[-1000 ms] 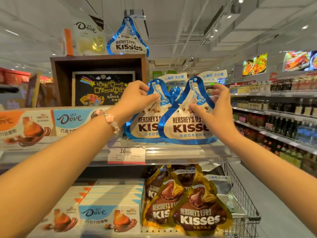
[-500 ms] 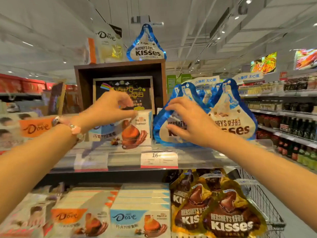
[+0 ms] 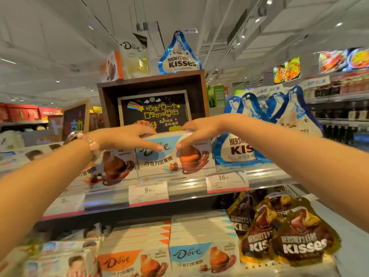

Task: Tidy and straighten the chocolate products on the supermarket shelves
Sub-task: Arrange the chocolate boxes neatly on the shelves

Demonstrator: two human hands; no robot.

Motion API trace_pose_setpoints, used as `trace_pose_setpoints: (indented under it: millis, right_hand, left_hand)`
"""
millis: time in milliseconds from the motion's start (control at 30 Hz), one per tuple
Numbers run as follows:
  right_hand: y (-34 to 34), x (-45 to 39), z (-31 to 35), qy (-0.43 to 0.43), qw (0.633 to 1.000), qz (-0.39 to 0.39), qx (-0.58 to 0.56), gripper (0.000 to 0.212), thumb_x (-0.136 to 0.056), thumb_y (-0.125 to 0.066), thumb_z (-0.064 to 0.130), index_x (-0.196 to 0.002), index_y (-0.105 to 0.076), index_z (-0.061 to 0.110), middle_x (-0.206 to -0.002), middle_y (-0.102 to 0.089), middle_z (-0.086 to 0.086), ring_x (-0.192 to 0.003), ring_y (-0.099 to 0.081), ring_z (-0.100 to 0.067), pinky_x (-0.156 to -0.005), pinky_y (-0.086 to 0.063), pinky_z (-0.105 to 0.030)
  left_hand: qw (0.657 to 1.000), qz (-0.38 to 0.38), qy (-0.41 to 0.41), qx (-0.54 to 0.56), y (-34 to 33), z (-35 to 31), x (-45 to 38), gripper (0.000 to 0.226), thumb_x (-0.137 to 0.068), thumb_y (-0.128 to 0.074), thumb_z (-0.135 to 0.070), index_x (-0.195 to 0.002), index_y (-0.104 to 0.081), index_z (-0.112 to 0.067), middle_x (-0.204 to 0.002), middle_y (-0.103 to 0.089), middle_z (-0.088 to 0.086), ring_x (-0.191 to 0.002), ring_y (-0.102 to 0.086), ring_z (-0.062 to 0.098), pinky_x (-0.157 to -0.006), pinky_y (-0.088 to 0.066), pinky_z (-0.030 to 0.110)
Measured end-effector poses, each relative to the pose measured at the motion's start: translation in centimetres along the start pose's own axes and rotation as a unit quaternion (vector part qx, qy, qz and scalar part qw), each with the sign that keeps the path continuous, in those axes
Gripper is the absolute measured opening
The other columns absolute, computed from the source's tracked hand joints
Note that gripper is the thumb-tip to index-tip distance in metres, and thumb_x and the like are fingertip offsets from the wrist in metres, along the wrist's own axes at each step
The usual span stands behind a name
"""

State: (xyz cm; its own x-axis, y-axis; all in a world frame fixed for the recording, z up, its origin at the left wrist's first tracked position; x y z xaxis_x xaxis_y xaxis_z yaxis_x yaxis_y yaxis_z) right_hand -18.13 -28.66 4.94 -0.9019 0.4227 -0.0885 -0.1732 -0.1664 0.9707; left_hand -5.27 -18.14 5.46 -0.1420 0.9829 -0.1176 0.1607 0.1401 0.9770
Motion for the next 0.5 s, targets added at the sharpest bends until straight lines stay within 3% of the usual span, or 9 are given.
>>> trace_pose_setpoints:
  millis: [67, 200, 367, 500]
  right_hand:
    - [0.22, 0.02, 0.22, -0.011, 1.000, 0.005, 0.001, 0.058, -0.083, -0.055, 0.056, -0.119, -0.056, 0.011, -0.109, -0.062, -0.006, -0.097, -0.060, -0.021, -0.071, -0.046, -0.022]
    - [0.20, 0.17, 0.40, -0.025, 0.999, 0.030, -0.021, 0.042, -0.083, -0.053, 0.054, -0.108, -0.062, 0.021, -0.106, -0.066, -0.005, -0.095, -0.064, -0.019, -0.069, -0.044, -0.021]
    - [-0.08, 0.52, 0.54, -0.036, 0.994, 0.083, -0.063, 0.041, -0.068, -0.056, 0.054, -0.096, -0.061, 0.025, -0.091, -0.072, 0.002, -0.078, -0.069, -0.013, -0.060, -0.050, -0.014]
    - [0.04, 0.56, 0.64, -0.050, 0.991, 0.104, -0.070, 0.047, -0.063, -0.065, 0.049, -0.100, -0.060, 0.021, -0.099, -0.072, -0.007, -0.080, -0.070, -0.019, -0.057, -0.052, -0.015]
  left_hand:
    - [1.000, -0.005, -0.014, 0.025, 0.05, 0.20, 0.17, 0.059, -0.072, -0.058, -0.057, -0.118, -0.060, -0.022, -0.112, -0.060, -0.001, -0.099, -0.058, 0.012, -0.086, -0.048, 0.031]
    - [0.997, -0.030, -0.029, 0.063, 0.25, 0.69, 0.10, 0.040, -0.082, -0.060, -0.043, -0.107, -0.068, -0.013, -0.110, -0.064, 0.007, -0.103, -0.060, 0.023, -0.094, -0.046, 0.047]
    - [0.989, -0.015, -0.034, 0.142, 0.14, 0.88, 0.28, 0.052, -0.066, -0.065, -0.051, -0.099, -0.070, -0.011, -0.107, -0.067, 0.006, -0.103, -0.062, 0.022, -0.098, -0.044, 0.048]
    - [0.992, 0.012, -0.047, 0.113, 0.14, 0.91, 0.24, 0.060, -0.065, -0.074, -0.054, -0.107, -0.064, -0.013, -0.113, -0.063, 0.004, -0.105, -0.061, 0.019, -0.098, -0.045, 0.045]
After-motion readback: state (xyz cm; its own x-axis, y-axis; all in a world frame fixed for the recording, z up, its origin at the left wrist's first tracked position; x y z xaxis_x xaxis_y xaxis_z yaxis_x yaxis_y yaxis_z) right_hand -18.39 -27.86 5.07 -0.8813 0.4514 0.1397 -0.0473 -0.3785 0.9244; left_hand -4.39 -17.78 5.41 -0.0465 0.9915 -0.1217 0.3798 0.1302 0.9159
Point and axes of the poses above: each hand's wrist, its own x-axis away from the middle knuckle, its own y-axis out of the back of the hand, z = x × y, the point moved 6 cm from there along -x, towards the middle knuckle
